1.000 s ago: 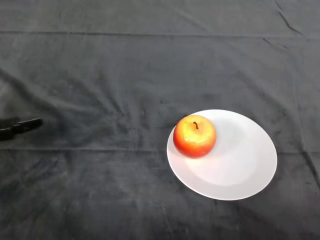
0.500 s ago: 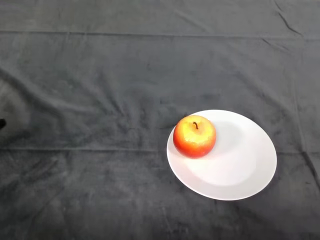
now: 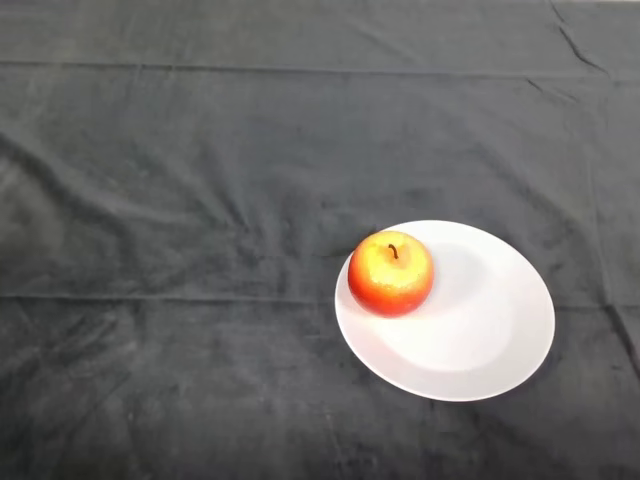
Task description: Move the apple to the plate
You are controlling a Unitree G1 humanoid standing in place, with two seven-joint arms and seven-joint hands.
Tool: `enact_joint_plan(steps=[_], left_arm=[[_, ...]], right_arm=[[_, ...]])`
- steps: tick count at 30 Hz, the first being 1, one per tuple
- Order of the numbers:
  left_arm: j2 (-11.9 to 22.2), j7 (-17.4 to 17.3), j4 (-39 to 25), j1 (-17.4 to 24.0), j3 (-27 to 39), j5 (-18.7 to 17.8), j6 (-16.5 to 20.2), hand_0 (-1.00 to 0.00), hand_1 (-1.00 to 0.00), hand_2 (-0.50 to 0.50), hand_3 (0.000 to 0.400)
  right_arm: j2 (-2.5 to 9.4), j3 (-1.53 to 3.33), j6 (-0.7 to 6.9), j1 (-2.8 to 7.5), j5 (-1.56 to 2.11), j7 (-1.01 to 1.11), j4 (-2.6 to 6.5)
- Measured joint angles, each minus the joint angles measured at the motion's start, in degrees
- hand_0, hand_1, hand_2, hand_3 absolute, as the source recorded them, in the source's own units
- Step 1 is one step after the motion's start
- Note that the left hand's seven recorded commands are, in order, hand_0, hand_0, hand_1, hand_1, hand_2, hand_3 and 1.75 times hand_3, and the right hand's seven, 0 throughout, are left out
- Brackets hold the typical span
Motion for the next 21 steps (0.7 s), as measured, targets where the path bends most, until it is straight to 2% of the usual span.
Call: enact_joint_plan(steps=[10, 21], left_arm=[[0.0, 0.6, 0.0, 0.0, 4.5, -3.1, 2.2, 0.00, 0.00, 0.00, 0.000], [0.0, 0.6, 0.0, 0.0, 6.6, -3.7, 3.5, 0.00, 0.00, 0.00, 0.000]], right_arm=[[0.01, 0.02, 0.01, 0.00, 0.00, 0.00, 0.00], [0.01, -0.01, 0.00, 0.00, 0.00, 0.00, 0.00]])
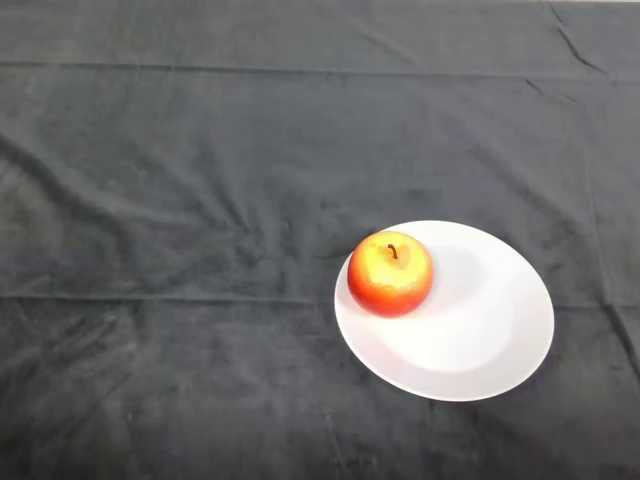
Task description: Move the apple to the plate
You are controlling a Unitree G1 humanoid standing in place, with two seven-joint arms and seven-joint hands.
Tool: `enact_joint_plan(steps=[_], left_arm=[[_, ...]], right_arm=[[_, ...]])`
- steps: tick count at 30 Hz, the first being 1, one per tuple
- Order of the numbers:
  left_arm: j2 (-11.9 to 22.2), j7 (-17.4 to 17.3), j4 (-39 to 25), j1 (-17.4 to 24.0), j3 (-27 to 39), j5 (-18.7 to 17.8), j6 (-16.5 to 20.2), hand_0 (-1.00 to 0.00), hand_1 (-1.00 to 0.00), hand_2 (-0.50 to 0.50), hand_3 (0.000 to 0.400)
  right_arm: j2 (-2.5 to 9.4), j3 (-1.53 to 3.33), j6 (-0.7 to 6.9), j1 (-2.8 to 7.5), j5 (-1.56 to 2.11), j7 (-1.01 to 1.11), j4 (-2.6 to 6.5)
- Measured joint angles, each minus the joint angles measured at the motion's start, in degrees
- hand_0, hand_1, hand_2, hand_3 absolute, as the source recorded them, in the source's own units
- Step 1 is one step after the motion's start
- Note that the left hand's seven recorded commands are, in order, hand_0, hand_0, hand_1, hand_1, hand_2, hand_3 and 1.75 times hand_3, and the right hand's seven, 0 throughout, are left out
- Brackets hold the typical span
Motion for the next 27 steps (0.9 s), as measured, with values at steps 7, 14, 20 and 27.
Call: enact_joint_plan(steps=[7, 14, 20, 27], left_arm=[[0.0, -0.2, 0.0, 0.0, 1.5, 0.0, 0.4, 0.00, 0.00, 0.00, 0.000], [0.0, -0.4, 0.0, 0.0, 1.5, 0.1, 0.8, 0.00, 0.00, 0.00, 0.000], [0.0, -0.7, 0.0, 0.0, 1.5, 0.2, 1.2, 0.00, 0.00, 0.00, 0.000], [0.0, -0.8, 0.0, 0.0, 1.7, 0.3, 1.3, 0.00, 0.00, 0.00, 0.000]], right_arm=[[0.00, 0.00, 0.00, 0.00, 0.00, 0.00, 0.00], [0.00, 0.00, 0.00, 0.00, 0.00, 0.00, 0.00], [0.00, -0.01, 0.00, 0.00, 0.00, 0.00, 0.00], [0.00, -0.01, 0.00, 0.00, 0.00, 0.00, 0.00]])
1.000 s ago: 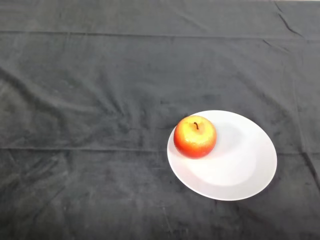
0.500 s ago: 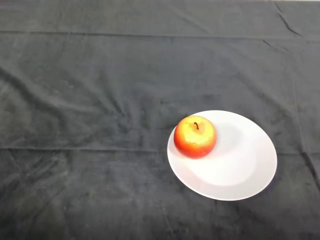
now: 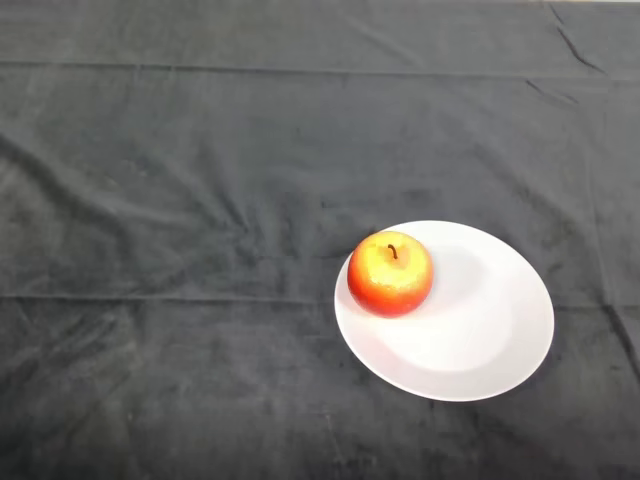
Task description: Move the apple to the plate
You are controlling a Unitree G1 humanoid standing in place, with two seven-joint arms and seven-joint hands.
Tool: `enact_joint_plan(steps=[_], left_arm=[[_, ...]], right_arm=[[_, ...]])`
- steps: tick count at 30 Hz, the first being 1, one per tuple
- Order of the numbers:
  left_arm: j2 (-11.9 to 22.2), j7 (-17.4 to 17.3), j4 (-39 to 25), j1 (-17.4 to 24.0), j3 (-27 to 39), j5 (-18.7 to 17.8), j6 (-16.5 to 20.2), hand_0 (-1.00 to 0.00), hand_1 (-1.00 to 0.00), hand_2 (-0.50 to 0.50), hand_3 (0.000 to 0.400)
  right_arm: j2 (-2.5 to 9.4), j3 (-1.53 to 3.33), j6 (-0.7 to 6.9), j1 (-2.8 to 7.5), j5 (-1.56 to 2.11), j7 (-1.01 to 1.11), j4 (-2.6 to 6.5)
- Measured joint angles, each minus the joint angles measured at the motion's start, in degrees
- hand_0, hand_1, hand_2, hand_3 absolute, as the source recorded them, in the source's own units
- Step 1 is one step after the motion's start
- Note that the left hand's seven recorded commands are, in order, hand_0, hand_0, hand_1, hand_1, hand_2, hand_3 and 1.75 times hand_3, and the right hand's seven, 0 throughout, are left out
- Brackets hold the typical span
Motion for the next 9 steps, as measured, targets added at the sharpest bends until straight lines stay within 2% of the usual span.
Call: enact_joint_plan(steps=[9], left_arm=[[0.0, -0.4, 0.0, 0.0, 0.0, 0.5, 0.1, 0.00, 0.00, 0.00, 0.000]], right_arm=[[0.00, 0.00, 0.00, 0.00, 0.00, 0.00, 0.00]])
